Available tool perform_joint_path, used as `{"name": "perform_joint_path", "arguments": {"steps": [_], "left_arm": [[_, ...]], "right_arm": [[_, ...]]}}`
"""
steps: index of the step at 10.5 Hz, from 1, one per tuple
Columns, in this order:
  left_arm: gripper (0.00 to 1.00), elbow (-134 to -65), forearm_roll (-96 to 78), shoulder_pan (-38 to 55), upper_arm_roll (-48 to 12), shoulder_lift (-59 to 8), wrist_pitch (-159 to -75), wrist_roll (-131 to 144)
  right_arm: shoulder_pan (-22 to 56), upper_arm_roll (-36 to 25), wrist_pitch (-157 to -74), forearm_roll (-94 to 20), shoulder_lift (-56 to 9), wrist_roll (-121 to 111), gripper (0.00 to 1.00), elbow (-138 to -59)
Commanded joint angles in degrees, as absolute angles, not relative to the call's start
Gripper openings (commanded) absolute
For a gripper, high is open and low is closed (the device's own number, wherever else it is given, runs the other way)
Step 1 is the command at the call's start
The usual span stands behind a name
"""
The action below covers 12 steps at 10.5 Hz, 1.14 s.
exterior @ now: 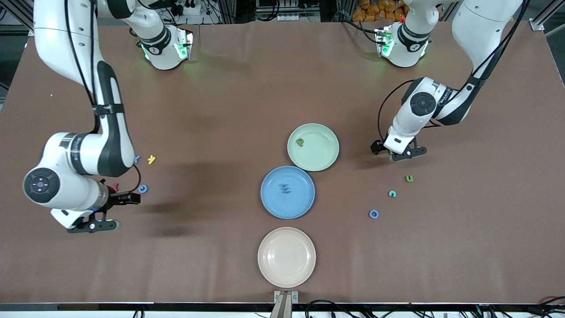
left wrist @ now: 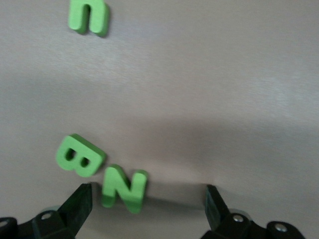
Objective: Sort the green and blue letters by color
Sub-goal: 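Grasp the green N with the left gripper while the right gripper reaches the e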
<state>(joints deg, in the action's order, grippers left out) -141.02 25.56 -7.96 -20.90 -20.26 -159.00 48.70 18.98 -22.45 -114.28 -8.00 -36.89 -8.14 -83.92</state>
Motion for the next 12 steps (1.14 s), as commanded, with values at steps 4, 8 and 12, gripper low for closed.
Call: {"name": "perform_joint_path", "arguments": {"steps": [4, 8, 12], "left_arm": [[0.67, -141.6, 27.7, -9.8, -21.5, -20.3, -160.0, 48.3], [0.0, -141.0, 27.6, -9.8, -21.6, -20.3, -159.7, 50.5], [0.0, -138.7, 27.5, -7.3, -21.8, -20.3, -159.7, 56.1]], "right_arm": [[19.4, -21.5, -140.1, -8.2, -23.8, -9.6, 1.0, -113.3], [19.8, -20.9, -149.0, -9.3, -23.4, -9.2, 1.0, -120.9], [19.2, -19.8, -152.2, -11.3, -24.7, -9.2, 1.0, -122.2]]}}
